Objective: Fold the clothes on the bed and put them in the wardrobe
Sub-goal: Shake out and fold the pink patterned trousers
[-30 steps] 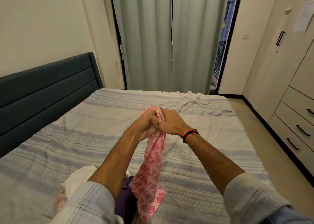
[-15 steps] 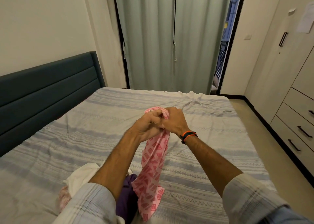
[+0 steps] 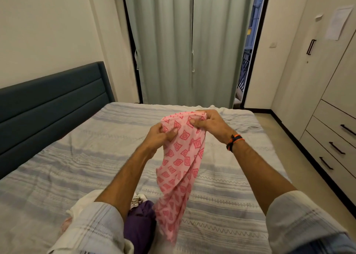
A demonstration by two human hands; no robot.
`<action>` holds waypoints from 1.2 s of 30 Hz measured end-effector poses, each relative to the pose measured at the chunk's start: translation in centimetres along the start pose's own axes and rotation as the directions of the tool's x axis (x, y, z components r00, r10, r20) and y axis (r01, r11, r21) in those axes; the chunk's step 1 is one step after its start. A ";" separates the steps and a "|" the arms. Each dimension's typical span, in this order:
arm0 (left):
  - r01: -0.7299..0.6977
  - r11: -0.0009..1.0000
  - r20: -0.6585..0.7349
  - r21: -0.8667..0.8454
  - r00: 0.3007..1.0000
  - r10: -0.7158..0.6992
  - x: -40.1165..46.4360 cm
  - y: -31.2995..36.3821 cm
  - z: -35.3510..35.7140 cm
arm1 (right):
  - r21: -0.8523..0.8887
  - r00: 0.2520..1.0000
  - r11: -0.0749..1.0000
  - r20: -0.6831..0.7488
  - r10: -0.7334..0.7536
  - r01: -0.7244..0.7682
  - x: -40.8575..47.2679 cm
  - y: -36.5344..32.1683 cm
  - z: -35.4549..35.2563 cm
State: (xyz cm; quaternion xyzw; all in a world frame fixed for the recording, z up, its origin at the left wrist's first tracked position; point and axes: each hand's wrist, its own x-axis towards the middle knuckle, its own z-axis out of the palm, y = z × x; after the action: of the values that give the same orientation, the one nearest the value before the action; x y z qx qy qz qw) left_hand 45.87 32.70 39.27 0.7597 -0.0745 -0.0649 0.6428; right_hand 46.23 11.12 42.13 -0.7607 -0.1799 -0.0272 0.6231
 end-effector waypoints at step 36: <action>-0.086 0.980 -0.085 0.178 0.991 0.102 0.3 6.2 4.5 | 0.037 0.908 0.985 -0.383 0.167 -0.166 -4.5 -2.9 -6.7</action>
State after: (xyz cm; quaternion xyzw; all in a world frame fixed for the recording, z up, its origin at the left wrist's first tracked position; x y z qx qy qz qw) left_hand 45.14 27.33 44.61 0.8107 -0.0855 0.0078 0.5791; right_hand 42.35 4.06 45.11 -0.7518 0.0114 -0.1225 0.6478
